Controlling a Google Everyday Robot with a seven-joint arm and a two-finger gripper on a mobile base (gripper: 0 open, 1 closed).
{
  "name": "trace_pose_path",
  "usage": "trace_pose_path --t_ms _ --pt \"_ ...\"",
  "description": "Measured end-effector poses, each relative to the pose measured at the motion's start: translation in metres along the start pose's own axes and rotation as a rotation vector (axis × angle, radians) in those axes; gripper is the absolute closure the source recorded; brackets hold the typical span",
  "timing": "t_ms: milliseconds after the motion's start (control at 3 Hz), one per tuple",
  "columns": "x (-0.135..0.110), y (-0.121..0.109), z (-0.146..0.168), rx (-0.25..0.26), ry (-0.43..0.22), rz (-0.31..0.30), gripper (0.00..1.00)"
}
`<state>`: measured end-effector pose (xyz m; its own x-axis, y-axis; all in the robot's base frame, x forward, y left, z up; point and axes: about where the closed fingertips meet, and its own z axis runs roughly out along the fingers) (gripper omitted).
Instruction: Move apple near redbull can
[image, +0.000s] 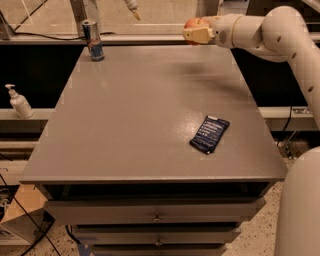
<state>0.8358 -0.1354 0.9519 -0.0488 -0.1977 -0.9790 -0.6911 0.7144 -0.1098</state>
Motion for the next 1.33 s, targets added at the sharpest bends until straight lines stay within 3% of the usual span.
trace_pose_path --t_ms 333,667,1333 --pt "-0.002 0.012 0.007 -0.032 -0.007 -0.012 1.0" --pt "-0.003 0.03 0.021 -0.068 -0.018 0.029 1.0" --pt "-0.014 0.106 0.079 -0.228 -0.062 0.045 1.0"
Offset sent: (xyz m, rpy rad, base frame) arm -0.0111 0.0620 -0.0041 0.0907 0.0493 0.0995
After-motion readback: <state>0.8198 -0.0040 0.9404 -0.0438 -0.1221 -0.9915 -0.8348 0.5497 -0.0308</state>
